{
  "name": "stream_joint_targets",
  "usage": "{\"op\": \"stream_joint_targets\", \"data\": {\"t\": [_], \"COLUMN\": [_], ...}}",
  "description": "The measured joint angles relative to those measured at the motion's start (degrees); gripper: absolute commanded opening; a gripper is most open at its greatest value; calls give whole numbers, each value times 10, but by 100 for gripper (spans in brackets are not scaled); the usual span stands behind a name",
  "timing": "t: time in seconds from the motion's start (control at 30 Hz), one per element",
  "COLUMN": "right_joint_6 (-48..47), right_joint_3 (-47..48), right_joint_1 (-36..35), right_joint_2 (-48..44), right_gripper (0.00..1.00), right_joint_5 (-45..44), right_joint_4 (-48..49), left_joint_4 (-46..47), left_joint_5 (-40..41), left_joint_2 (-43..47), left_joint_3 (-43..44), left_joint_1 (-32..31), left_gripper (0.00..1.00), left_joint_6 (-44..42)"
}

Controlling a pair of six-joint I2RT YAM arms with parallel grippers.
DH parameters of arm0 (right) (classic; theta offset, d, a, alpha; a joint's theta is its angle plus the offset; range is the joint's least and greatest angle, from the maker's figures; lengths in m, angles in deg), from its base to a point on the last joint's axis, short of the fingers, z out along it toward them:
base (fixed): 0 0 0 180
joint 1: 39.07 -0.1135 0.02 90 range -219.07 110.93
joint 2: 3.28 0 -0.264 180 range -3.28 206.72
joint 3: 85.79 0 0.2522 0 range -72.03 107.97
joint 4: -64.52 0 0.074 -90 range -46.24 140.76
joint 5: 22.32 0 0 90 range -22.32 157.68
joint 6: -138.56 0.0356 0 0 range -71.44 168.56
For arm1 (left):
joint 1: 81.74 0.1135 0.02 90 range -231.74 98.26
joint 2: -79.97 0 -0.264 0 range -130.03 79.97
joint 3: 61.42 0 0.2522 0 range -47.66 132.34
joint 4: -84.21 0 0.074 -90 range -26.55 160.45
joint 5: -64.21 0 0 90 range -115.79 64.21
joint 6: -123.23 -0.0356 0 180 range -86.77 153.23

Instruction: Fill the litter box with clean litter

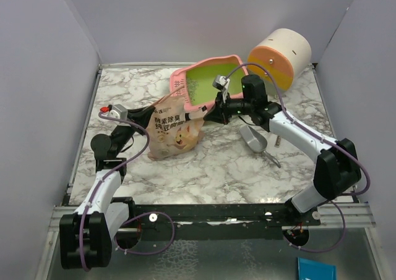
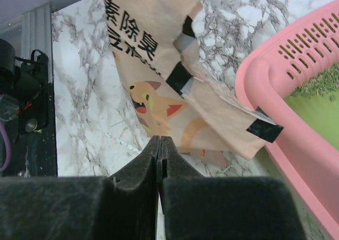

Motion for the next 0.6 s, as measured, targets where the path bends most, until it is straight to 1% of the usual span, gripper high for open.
{"op": "stream_joint_targets", "data": {"t": [0.07,0.1,0.13,0.17,0.2,0.3,0.43,0.57,0.6], "right_joint_6": [3,5,5,6,6,1,-25,-63,-75], "right_joint_3": [-4,-5,-5,-5,-4,28,122,196,217], "right_joint_1": [-8,-12,-15,-17,-19,-20,-20,-20,-20], "right_joint_2": [-9,-9,-9,-9,-8,20,89,135,148], "right_gripper": [2,12,26,35,42,55,56,47,46], "right_joint_5": [-4,-6,-9,-10,-11,-8,11,23,28], "right_joint_4": [9,14,17,17,16,2,-37,-85,-100], "left_joint_4": [0,0,0,0,0,0,0,0,0], "left_joint_5": [6,6,5,5,3,-2,-5,-15,-16], "left_joint_2": [-6,-10,-15,-18,-20,-21,-18,-15,-15], "left_joint_3": [2,5,10,14,16,17,17,17,17], "left_joint_1": [0,0,0,0,0,0,-1,-1,-1], "left_gripper": [0,0,0,0,0,0,0,0,0], "left_joint_6": [-2,-2,-2,-2,-1,1,1,1,1]}}
